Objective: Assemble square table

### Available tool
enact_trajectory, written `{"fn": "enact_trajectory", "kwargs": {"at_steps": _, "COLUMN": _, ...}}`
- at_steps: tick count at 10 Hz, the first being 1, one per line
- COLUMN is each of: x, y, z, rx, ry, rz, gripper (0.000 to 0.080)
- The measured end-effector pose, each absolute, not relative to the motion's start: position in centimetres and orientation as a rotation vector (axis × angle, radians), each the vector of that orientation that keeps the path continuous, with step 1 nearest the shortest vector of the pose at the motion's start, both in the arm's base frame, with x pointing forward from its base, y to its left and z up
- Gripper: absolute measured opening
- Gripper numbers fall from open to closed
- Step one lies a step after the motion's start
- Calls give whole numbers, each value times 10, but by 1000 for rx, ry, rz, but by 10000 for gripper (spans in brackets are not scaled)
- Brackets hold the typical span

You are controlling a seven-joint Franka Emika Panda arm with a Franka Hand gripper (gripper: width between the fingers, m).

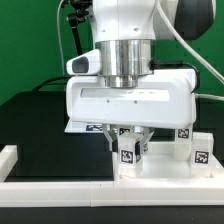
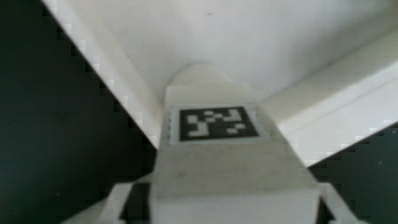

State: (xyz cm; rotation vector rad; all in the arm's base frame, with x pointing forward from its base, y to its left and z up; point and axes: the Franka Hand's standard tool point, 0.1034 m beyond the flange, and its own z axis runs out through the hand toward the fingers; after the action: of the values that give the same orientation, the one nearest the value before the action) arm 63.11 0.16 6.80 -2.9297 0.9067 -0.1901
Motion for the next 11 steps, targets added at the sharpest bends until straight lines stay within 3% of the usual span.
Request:
{"fn": "enact_trajectory", "kwargs": {"at_steps": 6, "x": 628, "y": 0, "z": 70, "rx": -2082, "ry": 2198, "rz": 64, "gripper": 289}}
{"fn": "enact_trajectory", "kwargs": {"at_steps": 11, "x": 627, "y": 0, "z": 68, "rx": -1985, "ry": 2292, "rz": 56, "gripper": 290}}
